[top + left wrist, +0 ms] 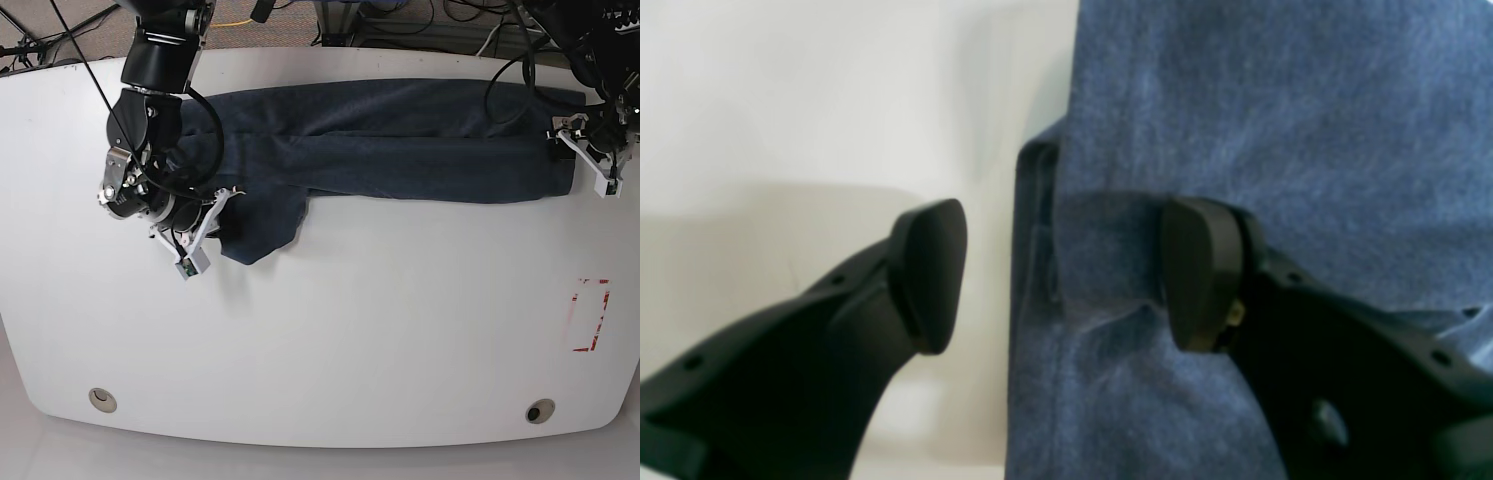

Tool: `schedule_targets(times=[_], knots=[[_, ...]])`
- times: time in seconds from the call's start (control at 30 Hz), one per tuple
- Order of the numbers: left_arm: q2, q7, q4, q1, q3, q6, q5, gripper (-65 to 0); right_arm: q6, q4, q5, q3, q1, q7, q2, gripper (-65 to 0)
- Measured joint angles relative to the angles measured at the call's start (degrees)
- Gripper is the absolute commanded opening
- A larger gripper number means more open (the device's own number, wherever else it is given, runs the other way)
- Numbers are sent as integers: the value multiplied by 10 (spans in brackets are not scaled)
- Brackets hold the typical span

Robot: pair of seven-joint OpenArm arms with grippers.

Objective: Fold the T-shirt properly
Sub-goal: 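Grasp the hanging sleeve with the right gripper and fold it onto the shirt, then pull the folded end with the right gripper to straighten the strip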

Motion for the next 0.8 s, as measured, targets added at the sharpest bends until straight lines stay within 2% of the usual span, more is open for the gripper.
schedule_targets(times=[0.1, 0.2, 0.43, 0.8], knots=[[0, 0, 0, 0, 0, 0, 0, -229, -1, 59, -5, 24, -23, -54, 0, -650], [1, 0, 0, 0, 0, 0, -2, -229, -2, 116, 11, 42, -53, -80, -2, -650], [2, 0, 0, 1, 0, 0, -2, -229, 0, 185, 121, 88, -127, -120, -4, -647], [-5, -3, 0, 9, 21, 0, 0, -229, -1, 221, 236, 114, -226, -123, -5, -645]])
